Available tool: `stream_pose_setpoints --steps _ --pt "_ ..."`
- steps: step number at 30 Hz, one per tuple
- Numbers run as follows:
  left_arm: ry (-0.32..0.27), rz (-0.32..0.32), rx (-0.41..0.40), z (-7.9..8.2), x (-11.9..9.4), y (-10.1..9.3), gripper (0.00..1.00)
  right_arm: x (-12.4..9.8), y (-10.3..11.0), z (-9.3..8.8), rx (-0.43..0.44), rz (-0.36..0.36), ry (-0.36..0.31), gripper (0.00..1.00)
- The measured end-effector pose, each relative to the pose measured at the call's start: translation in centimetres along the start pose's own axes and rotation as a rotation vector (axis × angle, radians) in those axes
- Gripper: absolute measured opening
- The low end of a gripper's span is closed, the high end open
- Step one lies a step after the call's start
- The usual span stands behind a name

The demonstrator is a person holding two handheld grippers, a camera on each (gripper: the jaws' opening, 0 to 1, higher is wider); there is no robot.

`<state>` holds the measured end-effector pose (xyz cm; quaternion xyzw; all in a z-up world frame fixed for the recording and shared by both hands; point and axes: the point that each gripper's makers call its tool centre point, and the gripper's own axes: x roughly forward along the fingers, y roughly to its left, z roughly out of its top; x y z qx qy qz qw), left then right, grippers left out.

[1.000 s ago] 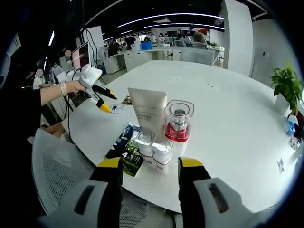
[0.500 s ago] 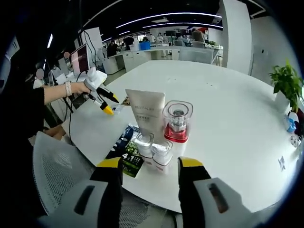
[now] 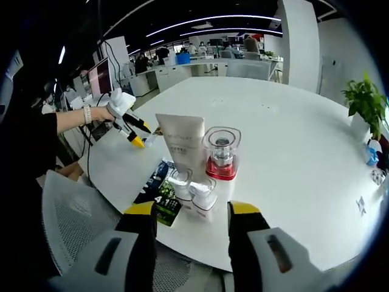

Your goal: Arrange the skincare products in the storage area until every visible bottle or jar stands upright without overlapping.

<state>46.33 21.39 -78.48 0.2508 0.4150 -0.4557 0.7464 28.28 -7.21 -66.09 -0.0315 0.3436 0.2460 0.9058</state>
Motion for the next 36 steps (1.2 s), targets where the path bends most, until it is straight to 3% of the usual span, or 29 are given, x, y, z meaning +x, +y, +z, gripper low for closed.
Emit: stream_pose_setpoints --steps 4,12,20,28,36 --pt "0.002 -0.01 0.015 0.1 -0.1 -0.9 0.39 -0.1 -0.1 0.0 0.004 0.004 -0.004 0.47" --pt "0.018 0.016 -0.018 0.0 -0.3 -1.1 0.37 -0.3 0.2 0.1 -0.004 0.016 -0.013 0.48" --pt "0.04 0.006 0.014 0.0 -0.5 -2.8 0.37 -0.6 0.5 0.1 -0.017 0.023 -0.019 0.54" --pt "0.043 0.006 0.026 0.4 -1.3 -4.4 0.37 -0.7 0.4 0.5 -0.045 0.018 -0.036 0.69" --pt "0.055 0.004 0.063 0.6 -1.9 -5.8 0.37 -0.9 0.5 0.9 -0.065 0.029 -0.049 0.72"
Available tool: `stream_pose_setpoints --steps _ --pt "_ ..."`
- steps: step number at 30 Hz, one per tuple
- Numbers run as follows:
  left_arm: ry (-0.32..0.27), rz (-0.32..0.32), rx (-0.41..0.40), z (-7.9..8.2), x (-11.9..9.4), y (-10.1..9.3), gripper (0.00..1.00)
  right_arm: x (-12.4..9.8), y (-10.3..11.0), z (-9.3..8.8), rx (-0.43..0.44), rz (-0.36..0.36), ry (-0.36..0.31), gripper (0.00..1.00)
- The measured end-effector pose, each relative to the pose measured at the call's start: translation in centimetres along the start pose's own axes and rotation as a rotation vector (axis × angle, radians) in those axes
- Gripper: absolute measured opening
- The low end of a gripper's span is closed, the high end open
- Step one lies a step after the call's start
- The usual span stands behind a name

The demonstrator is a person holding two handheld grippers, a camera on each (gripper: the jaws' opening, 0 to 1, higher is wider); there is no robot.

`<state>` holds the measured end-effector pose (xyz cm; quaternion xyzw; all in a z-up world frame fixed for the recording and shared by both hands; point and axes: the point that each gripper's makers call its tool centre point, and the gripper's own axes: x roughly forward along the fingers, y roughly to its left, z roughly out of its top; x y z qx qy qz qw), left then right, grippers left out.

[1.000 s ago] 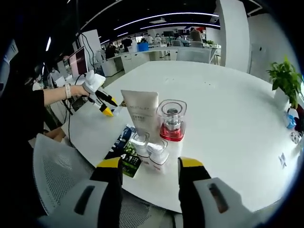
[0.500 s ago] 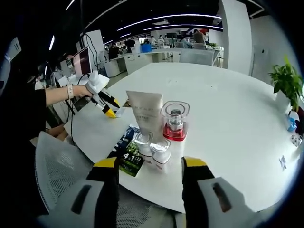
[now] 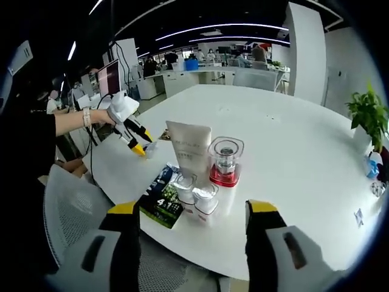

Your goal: Arrange the skincare products in the storage area until every visible bottle or jar stands upright without overlapping.

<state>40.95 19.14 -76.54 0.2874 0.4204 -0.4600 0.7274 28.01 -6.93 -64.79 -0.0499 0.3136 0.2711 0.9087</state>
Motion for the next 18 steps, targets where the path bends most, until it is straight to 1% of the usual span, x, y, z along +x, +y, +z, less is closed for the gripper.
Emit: stream_pose_setpoints --steps 5,6,10,12,16,18 --pt "0.01 0.001 0.015 0.1 -0.4 -0.8 0.37 -0.1 0.0 0.1 -0.027 0.005 -0.005 0.79" --pt "0.01 0.004 0.018 0.6 -0.3 -1.2 0.37 -0.1 0.1 0.0 -0.039 0.008 -0.003 0.8" --pt "0.021 0.005 0.026 0.4 -0.4 -1.7 0.37 -0.1 0.3 0.0 -0.053 0.021 0.0 0.83" --pt "0.02 0.004 0.029 0.4 -0.5 -2.0 0.37 -0.1 0.3 0.1 -0.062 0.02 -0.003 0.86" --pt "0.017 -0.002 0.045 0.7 -0.8 -2.7 0.37 -0.2 0.3 -0.1 -0.06 0.029 0.008 0.91" --pt "0.021 -0.005 0.058 0.7 -0.8 -3.1 0.37 -0.3 0.1 0.0 -0.064 0.023 0.003 0.94"
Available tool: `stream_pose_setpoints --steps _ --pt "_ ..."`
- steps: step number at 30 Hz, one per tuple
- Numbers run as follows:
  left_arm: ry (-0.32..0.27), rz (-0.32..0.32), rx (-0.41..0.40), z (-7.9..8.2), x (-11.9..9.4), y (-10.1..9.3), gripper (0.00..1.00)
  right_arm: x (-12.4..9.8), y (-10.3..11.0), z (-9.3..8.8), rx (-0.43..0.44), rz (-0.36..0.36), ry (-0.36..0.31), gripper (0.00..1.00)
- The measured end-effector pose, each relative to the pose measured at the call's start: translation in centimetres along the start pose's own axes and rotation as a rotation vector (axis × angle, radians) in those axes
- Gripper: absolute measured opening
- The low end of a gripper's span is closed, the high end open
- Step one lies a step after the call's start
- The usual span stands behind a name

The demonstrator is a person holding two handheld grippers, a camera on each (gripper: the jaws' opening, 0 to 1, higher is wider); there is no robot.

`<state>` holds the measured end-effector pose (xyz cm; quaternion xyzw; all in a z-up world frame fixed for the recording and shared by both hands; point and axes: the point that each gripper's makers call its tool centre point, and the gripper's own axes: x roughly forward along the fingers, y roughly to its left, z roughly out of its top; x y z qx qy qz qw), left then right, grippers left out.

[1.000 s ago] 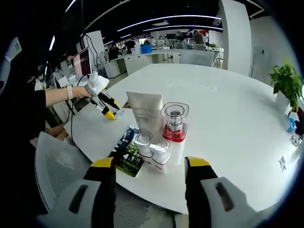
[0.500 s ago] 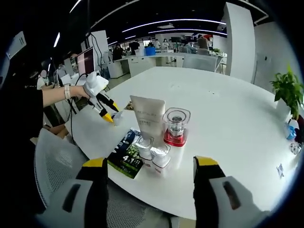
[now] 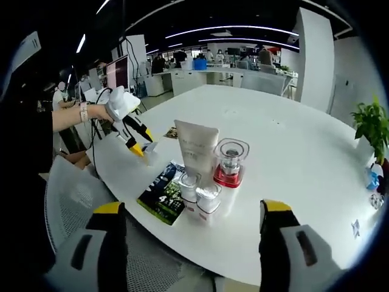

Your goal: Arrange the skincare products in the storage area until every visible bottle or jar stands upright without overlapping.

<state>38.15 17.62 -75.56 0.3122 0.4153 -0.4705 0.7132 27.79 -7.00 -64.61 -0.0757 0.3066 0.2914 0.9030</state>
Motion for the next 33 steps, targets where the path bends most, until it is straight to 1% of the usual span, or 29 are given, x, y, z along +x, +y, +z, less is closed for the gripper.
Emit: stream_pose_setpoints --steps 2,4,5,8,11,16,18,24,30,33 --pt "0.009 -0.003 0.003 -0.1 0.1 -0.4 0.37 -0.1 -0.1 0.0 -0.008 -0.004 -0.002 0.97" --pt "0.018 -0.011 0.014 -0.1 0.1 -0.9 0.37 -0.2 0.1 0.2 -0.024 0.012 -0.015 0.99" --pt "0.018 -0.01 0.016 -0.1 0.0 -1.1 0.37 -0.3 0.0 0.3 -0.017 0.006 -0.023 0.99" --pt "0.02 -0.02 0.031 0.2 -0.1 -2.2 0.37 -0.5 -0.2 0.3 -0.02 0.001 -0.036 0.99" --pt "0.032 -0.035 0.054 0.3 -0.1 -3.3 0.37 -0.7 -0.3 0.0 -0.036 -0.002 -0.028 0.99" --pt "0.057 -0.061 0.089 -0.1 0.3 -5.0 0.37 -1.0 0.2 -0.3 -0.05 0.017 -0.03 0.99" --pt "0.065 -0.068 0.08 -0.3 0.5 -5.6 0.37 -1.1 0.2 -0.4 -0.054 0.017 -0.028 0.99" --pt "0.083 -0.083 0.11 -0.3 0.7 -7.5 0.37 -1.5 0.4 -0.4 -0.046 0.026 -0.045 0.99" --pt "0.086 -0.088 0.12 -0.1 0.7 -8.5 0.37 -1.4 0.7 -0.8 -0.052 0.031 -0.039 0.99" --pt "0.097 -0.093 0.125 -0.4 0.8 -8.9 0.37 -1.5 0.8 -0.7 -0.052 0.032 -0.044 0.99"
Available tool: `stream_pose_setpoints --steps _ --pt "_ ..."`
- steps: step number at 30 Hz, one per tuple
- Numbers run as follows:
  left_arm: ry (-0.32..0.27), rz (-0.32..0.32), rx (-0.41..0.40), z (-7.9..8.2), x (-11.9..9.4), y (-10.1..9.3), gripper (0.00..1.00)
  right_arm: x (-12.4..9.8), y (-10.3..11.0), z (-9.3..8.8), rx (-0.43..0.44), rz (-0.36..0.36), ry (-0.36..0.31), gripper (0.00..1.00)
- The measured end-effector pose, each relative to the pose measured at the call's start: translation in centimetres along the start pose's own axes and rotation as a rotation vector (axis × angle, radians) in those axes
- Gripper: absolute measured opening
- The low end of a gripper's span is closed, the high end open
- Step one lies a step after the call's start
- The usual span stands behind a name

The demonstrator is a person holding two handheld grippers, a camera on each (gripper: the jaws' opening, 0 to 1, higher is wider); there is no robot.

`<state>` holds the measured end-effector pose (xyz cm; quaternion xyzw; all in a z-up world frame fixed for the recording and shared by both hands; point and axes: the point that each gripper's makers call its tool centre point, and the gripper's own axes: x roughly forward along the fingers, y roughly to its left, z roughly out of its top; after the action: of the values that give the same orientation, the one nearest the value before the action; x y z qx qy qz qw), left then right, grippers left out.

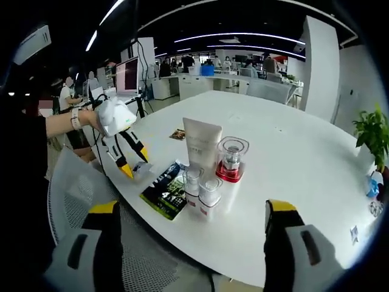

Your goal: Arrange the skincare products in the storage area until every visible bottle or jar stands upright without overlapping.

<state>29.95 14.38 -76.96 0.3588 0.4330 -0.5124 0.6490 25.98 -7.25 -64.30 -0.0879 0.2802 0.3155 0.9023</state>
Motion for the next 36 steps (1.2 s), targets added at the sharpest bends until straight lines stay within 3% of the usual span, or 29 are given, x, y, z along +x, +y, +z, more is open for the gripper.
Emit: stream_pose_setpoints --steps 15,19,26,36 --pt "0.009 -0.031 0.035 0.5 1.4 -1.6 0.37 -0.3 0.9 -0.5 0.001 0.001 0.009 0.98" --pt "-0.015 -0.05 0.017 0.8 1.8 -1.7 0.37 -0.4 0.9 -0.5 0.004 -0.005 0.01 0.98" --pt "-0.033 -0.045 0.056 1.0 1.9 -1.6 0.37 -0.4 1.1 -0.6 0.006 -0.006 0.024 0.97" --pt "-0.095 -0.037 0.02 1.2 1.9 -1.5 0.39 -0.1 1.2 -0.2 -0.002 -0.008 0.03 0.97"
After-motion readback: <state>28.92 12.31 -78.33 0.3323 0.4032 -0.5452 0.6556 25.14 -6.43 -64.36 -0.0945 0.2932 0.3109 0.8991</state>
